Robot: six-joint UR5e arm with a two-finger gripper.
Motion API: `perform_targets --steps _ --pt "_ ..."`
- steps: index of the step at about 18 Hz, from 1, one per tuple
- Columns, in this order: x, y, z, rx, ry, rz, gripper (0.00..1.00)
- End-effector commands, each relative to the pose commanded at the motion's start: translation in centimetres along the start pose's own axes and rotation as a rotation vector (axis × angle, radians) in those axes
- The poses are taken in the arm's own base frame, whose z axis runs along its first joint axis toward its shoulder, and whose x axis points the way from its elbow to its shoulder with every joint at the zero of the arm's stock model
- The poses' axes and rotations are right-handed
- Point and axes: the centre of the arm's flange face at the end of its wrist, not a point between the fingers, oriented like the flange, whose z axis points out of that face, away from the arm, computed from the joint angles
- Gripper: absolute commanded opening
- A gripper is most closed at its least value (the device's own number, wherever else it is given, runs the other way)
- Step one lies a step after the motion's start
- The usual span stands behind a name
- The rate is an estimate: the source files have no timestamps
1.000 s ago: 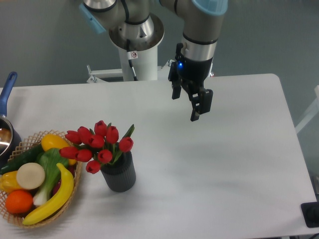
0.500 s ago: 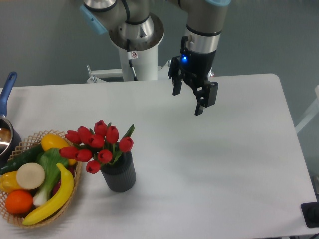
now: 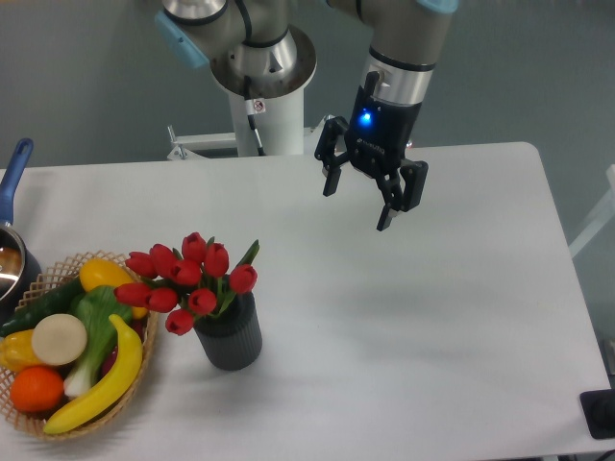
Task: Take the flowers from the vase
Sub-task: 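Open the gripper wide while hovering above the table, then move the open gripper down to the tulip stems above the black vase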
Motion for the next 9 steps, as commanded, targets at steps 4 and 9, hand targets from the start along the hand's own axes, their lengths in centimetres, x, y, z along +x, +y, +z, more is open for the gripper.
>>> perform_targets --steps 4,9 --pt "2.0 -1.3 1.7 0.078 0.042 -0.105 1.00" --pt "2.5 -2.9 3.5 0.159 0.071 -0.132 1.00"
